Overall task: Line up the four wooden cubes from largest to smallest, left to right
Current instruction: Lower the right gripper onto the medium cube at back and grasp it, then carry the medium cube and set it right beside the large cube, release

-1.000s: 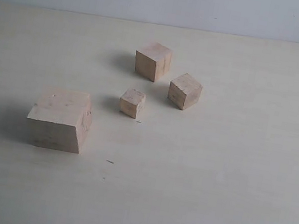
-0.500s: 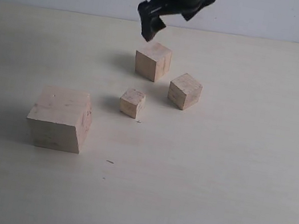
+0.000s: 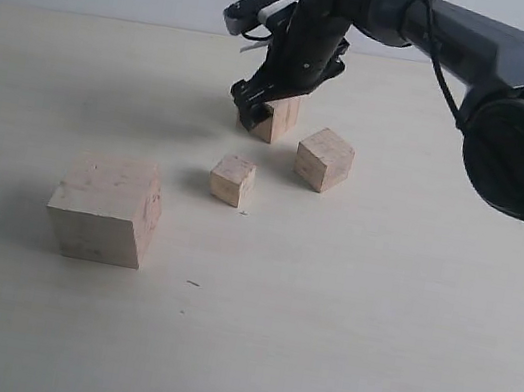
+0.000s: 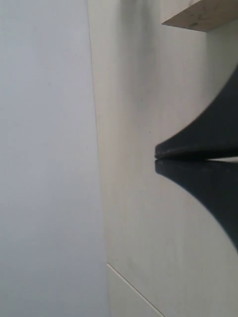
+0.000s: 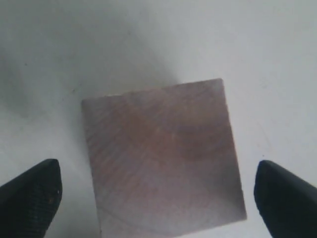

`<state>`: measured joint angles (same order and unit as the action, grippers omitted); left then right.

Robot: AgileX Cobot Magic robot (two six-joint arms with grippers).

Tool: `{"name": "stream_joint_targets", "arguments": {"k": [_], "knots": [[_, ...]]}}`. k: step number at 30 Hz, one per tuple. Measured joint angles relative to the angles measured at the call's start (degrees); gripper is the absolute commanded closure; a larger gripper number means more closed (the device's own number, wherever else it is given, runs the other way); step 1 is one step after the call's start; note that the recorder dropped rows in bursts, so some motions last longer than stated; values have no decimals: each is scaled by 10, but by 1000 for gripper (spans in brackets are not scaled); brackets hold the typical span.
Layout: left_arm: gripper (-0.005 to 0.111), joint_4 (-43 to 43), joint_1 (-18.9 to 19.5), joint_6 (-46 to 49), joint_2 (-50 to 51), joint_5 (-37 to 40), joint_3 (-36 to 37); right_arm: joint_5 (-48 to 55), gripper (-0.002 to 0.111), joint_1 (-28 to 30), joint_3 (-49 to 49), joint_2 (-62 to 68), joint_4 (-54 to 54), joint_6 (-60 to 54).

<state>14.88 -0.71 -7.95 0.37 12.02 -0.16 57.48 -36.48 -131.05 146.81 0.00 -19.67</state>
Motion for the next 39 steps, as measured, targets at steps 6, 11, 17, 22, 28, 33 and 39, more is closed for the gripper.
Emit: {"name": "stream_joint_targets", "arguments": {"k": [6, 11, 17, 22, 28, 33, 39], "knots": [[107, 0, 0, 0, 0, 0, 0, -5, 103, 0, 0, -1, 32, -50], [107, 0, 0, 0, 0, 0, 0, 52, 106, 0, 4, -53, 37, -52], [107, 0, 0, 0, 0, 0, 0, 117, 106, 2, 4, -180, 127, -89], [107, 0, 0, 0, 0, 0, 0, 118, 106, -12, 71, -275, 264, -171], [107, 0, 0, 0, 0, 0, 0, 124, 106, -57, 258, -318, 246, -225], [107, 0, 0, 0, 0, 0, 0, 85, 106, -63, 398, -332, 233, -255], [107, 0, 0, 0, 0, 0, 0, -14, 106, -96, 474, -326, 224, -326]]}}
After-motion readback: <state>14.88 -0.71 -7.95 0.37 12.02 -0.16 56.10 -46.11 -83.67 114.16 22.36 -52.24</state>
